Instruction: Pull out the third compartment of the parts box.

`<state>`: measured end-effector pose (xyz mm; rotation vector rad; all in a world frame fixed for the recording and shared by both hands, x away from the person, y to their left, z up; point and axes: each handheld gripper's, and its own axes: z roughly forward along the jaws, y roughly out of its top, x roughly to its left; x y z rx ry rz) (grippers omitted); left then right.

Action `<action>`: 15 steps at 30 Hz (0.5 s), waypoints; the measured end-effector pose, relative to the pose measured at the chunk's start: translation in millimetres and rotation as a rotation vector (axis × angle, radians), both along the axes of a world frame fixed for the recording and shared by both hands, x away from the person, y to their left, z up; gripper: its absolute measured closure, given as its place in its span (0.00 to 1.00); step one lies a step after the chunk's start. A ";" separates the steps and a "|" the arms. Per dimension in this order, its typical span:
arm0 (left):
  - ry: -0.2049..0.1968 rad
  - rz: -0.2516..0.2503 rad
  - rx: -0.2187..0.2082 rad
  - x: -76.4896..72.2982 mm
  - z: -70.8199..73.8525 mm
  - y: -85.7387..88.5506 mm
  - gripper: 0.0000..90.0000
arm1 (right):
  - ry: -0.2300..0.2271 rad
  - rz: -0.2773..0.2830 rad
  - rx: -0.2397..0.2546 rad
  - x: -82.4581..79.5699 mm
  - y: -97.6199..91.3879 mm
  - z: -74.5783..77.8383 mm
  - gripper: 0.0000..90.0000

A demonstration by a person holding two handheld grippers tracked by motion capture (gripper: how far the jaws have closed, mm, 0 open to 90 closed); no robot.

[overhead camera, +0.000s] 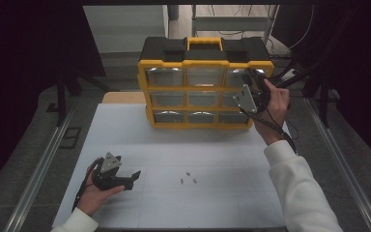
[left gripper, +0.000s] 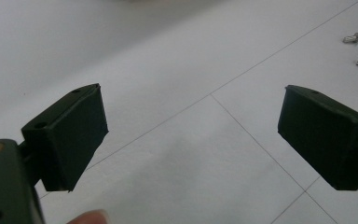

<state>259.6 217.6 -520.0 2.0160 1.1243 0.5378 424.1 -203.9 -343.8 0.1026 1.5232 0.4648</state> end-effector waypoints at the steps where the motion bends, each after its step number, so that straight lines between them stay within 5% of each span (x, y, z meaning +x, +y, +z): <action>1: 0.000 0.000 0.000 0.1 -0.1 -0.2 0.09 | -0.001 0.003 -0.004 0.3 0.0 0.0 0.78; 15: 0.001 0.000 -0.002 0.0 -0.2 0.1 0.09 | -0.025 0.004 -0.011 -0.8 1.5 -3.3 0.79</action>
